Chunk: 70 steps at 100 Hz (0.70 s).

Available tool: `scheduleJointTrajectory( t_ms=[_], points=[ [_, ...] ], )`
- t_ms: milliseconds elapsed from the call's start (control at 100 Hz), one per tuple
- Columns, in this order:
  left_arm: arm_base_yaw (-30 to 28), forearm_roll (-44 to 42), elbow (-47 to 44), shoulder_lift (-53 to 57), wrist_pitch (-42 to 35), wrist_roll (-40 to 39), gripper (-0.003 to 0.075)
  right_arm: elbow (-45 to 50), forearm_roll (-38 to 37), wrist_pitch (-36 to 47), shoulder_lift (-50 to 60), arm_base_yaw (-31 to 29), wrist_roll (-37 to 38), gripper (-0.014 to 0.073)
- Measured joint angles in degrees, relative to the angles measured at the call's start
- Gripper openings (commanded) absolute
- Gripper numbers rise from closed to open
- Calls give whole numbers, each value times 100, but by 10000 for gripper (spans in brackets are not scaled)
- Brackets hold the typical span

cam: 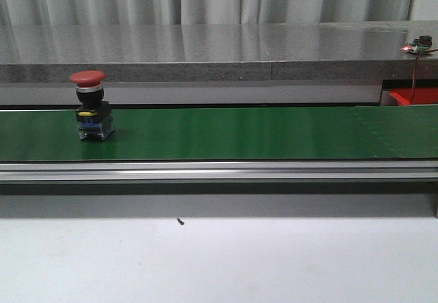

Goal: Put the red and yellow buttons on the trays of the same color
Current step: 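Lift the yellow button toward the belt start with the left gripper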

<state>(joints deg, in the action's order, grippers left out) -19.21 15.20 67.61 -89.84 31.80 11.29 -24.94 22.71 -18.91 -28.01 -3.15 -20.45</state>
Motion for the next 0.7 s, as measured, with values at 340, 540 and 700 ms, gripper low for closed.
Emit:
scheduleJointTrajectory(
  t_ms=[340, 540, 700],
  points=[
    [443, 0, 0, -395, 218, 10, 182, 0, 0, 0, 0, 0, 0, -116],
    [466, 64, 0, -487, 283, 10, 407, 0, 0, 0, 0, 0, 0, -116],
    [466, 53, 0, -450, 364, 10, 536, 0, 0, 0, 0, 0, 0, -116]
  ],
)
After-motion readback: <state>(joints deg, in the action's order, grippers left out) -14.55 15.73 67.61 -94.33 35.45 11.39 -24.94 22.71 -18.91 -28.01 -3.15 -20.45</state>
